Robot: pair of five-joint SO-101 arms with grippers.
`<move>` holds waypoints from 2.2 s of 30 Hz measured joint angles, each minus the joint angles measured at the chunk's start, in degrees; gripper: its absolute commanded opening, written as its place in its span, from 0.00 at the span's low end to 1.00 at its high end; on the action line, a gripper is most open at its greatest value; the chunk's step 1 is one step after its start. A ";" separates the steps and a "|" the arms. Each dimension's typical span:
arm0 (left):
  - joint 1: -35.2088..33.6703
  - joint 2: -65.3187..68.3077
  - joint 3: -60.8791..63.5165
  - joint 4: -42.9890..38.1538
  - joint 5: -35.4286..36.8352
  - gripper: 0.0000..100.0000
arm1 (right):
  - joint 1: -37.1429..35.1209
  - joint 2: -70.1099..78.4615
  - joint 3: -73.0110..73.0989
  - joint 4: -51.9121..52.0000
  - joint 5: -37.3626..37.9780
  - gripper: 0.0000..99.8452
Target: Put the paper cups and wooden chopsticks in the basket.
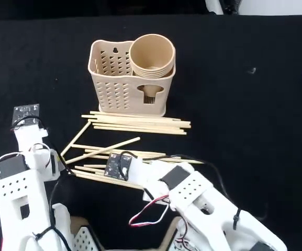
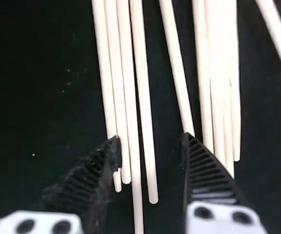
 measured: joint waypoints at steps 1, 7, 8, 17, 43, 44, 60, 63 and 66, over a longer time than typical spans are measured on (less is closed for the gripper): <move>0.09 0.00 0.00 0.00 0.70 0.22 | 0.18 0.62 0.00 0.00 0.00 0.20; 2.99 0.00 0.62 -0.53 4.92 0.22 | 0.35 7.65 -2.46 -0.44 -0.35 0.20; 3.78 0.00 0.97 -0.53 5.01 0.22 | 0.35 9.23 -3.34 -0.44 -0.35 0.20; 5.27 0.00 1.14 -0.53 5.54 0.22 | 0.97 19.69 -11.25 -0.70 -0.62 0.02; 5.27 0.00 1.14 -0.53 5.54 0.22 | 17.05 -3.96 -12.04 17.05 10.55 0.01; 5.27 0.00 1.14 -0.53 5.54 0.22 | 17.67 -5.01 -12.04 17.49 10.81 0.01; 5.27 0.00 2.81 -2.02 5.54 0.22 | 23.38 -7.30 -6.33 13.01 16.53 0.16; 5.36 0.00 2.81 -2.02 5.54 0.22 | 24.00 -7.38 -6.24 12.31 13.45 0.18; 5.63 0.00 2.81 -2.02 5.54 0.22 | 24.18 -7.38 -6.24 10.99 11.43 0.17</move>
